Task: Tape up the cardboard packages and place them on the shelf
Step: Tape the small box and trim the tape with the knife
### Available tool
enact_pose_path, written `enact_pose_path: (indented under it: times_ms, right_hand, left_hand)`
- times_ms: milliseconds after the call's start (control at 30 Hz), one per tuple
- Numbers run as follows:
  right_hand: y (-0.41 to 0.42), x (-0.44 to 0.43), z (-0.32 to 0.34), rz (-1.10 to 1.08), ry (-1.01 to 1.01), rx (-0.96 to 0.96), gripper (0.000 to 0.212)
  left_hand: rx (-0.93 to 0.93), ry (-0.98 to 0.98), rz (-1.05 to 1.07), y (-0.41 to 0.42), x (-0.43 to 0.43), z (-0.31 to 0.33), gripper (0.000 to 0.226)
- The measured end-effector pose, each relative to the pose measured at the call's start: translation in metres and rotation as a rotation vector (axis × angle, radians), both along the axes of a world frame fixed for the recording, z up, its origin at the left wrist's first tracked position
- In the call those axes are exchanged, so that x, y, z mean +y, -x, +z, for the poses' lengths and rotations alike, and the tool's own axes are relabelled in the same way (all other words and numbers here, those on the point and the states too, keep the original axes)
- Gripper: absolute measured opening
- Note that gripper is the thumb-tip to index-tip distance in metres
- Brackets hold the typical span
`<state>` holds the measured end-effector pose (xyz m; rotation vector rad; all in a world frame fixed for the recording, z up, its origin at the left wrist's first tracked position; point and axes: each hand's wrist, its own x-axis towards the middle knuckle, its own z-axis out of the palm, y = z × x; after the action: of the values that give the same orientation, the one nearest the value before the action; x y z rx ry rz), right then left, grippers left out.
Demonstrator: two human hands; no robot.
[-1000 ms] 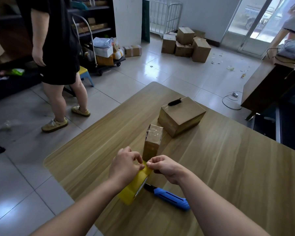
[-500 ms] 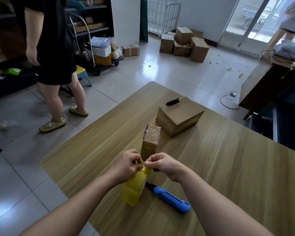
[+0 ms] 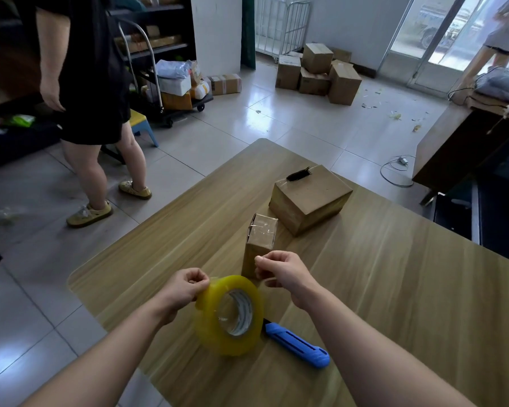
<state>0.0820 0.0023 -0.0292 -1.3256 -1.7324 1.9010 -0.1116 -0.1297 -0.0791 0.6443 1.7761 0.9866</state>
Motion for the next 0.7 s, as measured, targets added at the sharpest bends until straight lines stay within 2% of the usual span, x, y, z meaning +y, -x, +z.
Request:
enact_pose_path:
  times_ms: [167, 267, 433, 467, 533, 600, 700]
  right_hand:
    - [0.005, 0.007, -0.003, -0.188, -0.077, -0.055, 0.035]
    - [0.008, 0.013, -0.005, -0.284, -0.148, -0.121, 0.032]
    - [0.009, 0.021, -0.009, -0.33, -0.155, -0.156, 0.021]
    - [0.009, 0.022, -0.01, -0.331, -0.148, -0.153, 0.02]
    - [0.01, 0.024, -0.011, -0.332, -0.136, -0.142, 0.02]
    - [0.012, 0.025, -0.013, -0.335, -0.129, -0.131, 0.017]
    - [0.015, 0.027, -0.015, -0.337, -0.122, -0.128, 0.012]
  left_hand:
    - [0.123, 0.205, 0.025, 0.012, 0.0, -0.02, 0.016]
    - [0.217, 0.347, -0.008, 0.014, -0.002, -0.023, 0.011]
    - [0.292, 0.501, -0.125, 0.014, -0.002, -0.024, 0.014]
    - [0.346, 0.54, -0.164, 0.015, 0.001, -0.023, 0.014]
    - [0.602, 0.623, -0.277, 0.013, 0.008, -0.014, 0.011]
    - [0.874, 0.54, -0.29, 0.009, 0.021, -0.004, 0.021]
    - [0.94, 0.05, -0.243, -0.011, 0.056, 0.026, 0.046]
